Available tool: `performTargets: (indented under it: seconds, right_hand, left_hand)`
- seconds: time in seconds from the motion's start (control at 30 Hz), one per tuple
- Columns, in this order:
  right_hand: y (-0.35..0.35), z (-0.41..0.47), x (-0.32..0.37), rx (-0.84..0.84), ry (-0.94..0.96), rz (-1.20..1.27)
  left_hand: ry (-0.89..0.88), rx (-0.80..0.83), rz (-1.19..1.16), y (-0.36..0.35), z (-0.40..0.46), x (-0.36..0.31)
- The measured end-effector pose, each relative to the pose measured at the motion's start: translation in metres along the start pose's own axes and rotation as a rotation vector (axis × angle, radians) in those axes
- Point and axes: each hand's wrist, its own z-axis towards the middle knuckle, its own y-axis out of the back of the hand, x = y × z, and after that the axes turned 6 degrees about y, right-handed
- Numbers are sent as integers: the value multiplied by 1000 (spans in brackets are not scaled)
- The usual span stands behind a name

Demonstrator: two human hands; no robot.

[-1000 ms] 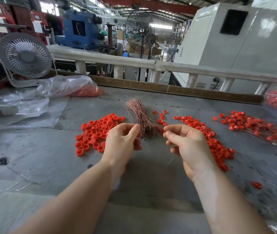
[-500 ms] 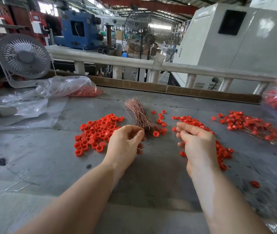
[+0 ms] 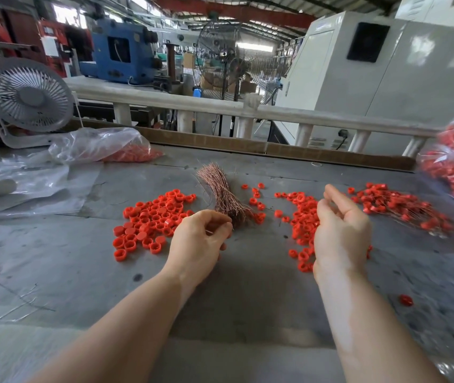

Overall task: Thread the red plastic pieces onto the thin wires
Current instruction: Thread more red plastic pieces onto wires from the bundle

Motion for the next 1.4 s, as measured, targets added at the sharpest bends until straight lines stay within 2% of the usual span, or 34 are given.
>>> performTargets:
  seconds: [0.17, 0.3, 0.5, 0.67, 0.8, 0.93, 1.2, 1.4]
  right_hand:
    - [18, 36, -6, -84, -102, -78]
    - [37, 59, -17, -72, -80, -244]
    - [63, 85, -30, 174, -40, -715]
    - [74, 87, -33, 347, -95, -1019]
    - [73, 81, -30, 416, -110, -1025]
    - [50, 61, -17, 453, 100, -1030]
    - [-16, -12, 18, 659, 301, -685]
    - [-24, -41, 10, 603, 436, -632]
  left_hand:
    - [-43, 14, 97, -1, 1, 0]
    - [-42, 38, 133, -2, 1, 1]
    - [-36, 71, 161, -3, 1, 3]
    - [-47, 80, 192, -4, 1, 3]
    - [-54, 81, 229, -4, 1, 3]
    - [-65, 80, 254, -4, 1, 3]
    - [-83, 22, 258, -2, 1, 3]
    - [-121, -35, 288, -2, 2, 3]
